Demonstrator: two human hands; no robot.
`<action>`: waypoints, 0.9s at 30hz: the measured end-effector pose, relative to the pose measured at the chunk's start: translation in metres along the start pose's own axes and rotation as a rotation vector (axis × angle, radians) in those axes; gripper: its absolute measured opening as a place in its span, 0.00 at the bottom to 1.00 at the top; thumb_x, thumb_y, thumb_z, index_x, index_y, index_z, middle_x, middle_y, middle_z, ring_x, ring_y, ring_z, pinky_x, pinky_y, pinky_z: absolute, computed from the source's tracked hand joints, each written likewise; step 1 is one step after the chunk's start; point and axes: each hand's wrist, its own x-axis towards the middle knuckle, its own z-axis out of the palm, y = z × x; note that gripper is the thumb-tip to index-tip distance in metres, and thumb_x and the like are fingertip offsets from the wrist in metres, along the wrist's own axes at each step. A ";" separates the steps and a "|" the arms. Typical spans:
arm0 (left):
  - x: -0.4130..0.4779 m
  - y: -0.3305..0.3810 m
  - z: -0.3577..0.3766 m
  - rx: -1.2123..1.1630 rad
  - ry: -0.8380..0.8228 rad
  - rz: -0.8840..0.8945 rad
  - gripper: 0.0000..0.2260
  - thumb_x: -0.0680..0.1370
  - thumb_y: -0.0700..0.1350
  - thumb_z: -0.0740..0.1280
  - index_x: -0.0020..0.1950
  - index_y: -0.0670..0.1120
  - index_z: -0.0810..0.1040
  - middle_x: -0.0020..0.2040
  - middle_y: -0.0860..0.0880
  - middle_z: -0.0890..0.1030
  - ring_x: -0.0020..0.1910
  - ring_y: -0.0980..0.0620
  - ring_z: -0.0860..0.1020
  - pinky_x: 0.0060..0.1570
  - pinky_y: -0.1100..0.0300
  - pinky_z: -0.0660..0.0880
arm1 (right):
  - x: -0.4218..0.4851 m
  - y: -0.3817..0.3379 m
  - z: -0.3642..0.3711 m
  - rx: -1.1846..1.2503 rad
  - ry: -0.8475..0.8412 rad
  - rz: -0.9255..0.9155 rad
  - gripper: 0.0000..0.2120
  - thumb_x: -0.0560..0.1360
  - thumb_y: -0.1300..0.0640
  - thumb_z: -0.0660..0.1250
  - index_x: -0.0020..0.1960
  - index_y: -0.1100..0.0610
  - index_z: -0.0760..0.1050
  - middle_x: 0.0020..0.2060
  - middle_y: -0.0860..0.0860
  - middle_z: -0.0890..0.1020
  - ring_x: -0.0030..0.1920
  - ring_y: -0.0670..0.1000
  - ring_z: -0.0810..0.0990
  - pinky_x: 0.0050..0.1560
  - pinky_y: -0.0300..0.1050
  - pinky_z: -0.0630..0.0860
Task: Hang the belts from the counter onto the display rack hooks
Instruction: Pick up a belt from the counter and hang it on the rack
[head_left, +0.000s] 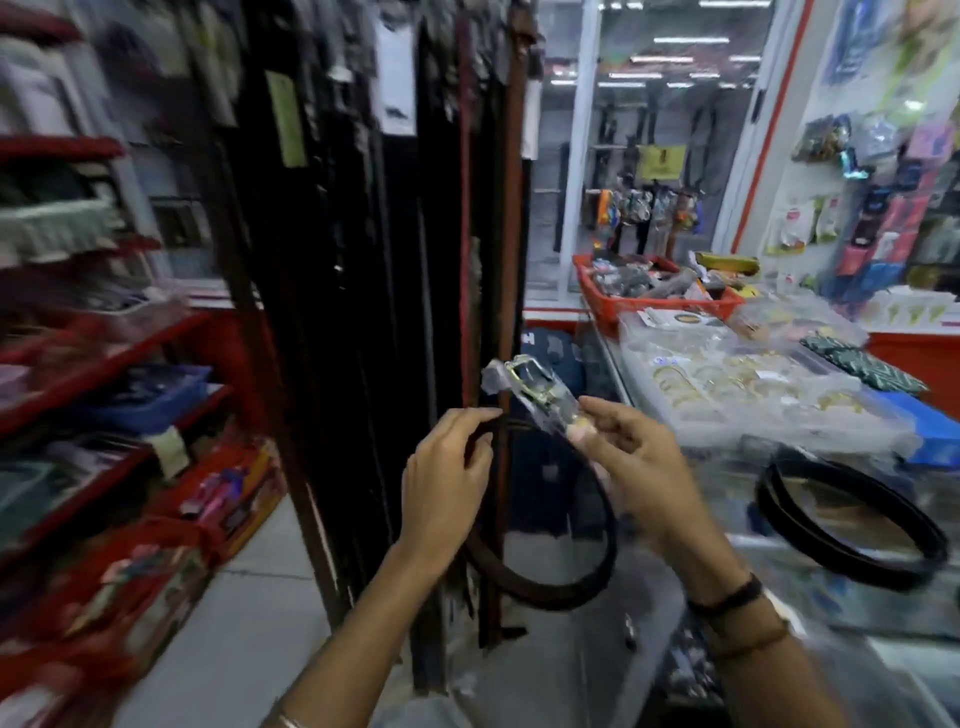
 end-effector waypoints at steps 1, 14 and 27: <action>0.008 -0.006 -0.015 -0.027 0.042 0.002 0.12 0.76 0.37 0.66 0.56 0.50 0.80 0.54 0.55 0.81 0.52 0.61 0.79 0.53 0.66 0.75 | 0.002 -0.010 0.016 0.070 -0.032 -0.013 0.16 0.73 0.60 0.69 0.61 0.57 0.76 0.48 0.50 0.83 0.47 0.45 0.81 0.46 0.32 0.78; 0.106 -0.007 -0.199 -0.534 0.319 0.049 0.10 0.79 0.37 0.61 0.57 0.45 0.78 0.52 0.49 0.84 0.53 0.54 0.83 0.57 0.58 0.78 | 0.055 -0.139 0.205 0.557 -0.162 -0.343 0.12 0.75 0.65 0.65 0.55 0.52 0.78 0.46 0.51 0.85 0.48 0.45 0.83 0.46 0.33 0.78; 0.216 -0.003 -0.294 -0.430 0.458 0.264 0.15 0.77 0.37 0.66 0.59 0.53 0.78 0.50 0.55 0.82 0.47 0.65 0.80 0.49 0.68 0.77 | 0.140 -0.249 0.311 0.535 -0.012 -0.658 0.14 0.73 0.65 0.69 0.48 0.46 0.74 0.39 0.48 0.80 0.40 0.45 0.79 0.46 0.41 0.76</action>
